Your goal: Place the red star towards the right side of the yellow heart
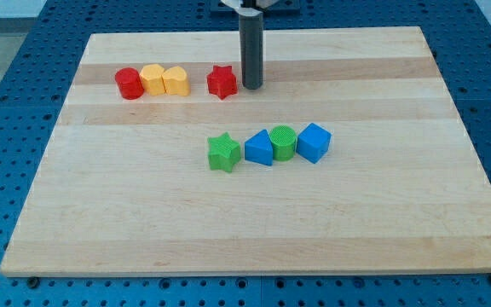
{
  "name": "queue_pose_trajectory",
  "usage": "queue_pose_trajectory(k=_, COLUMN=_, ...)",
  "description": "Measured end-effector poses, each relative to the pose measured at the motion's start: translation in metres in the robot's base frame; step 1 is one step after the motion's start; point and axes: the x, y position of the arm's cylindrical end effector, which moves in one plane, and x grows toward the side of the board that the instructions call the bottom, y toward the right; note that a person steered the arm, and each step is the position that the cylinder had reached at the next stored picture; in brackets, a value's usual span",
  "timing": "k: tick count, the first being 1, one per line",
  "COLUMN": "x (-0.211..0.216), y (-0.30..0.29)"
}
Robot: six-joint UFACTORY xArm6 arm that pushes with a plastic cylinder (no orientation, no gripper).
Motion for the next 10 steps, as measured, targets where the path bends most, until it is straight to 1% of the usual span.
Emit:
queue_pose_trajectory(k=1, x=0.019, y=-0.004)
queue_pose_trajectory(k=2, x=0.017, y=-0.027)
queue_pose_trajectory(k=4, x=0.010, y=-0.047)
queue_pose_trajectory(k=5, x=0.016, y=-0.034)
queue_pose_trajectory(k=6, x=0.016, y=0.004)
queue_pose_trajectory(k=8, x=-0.023, y=0.007)
queue_pose_trajectory(k=10, x=-0.025, y=-0.043)
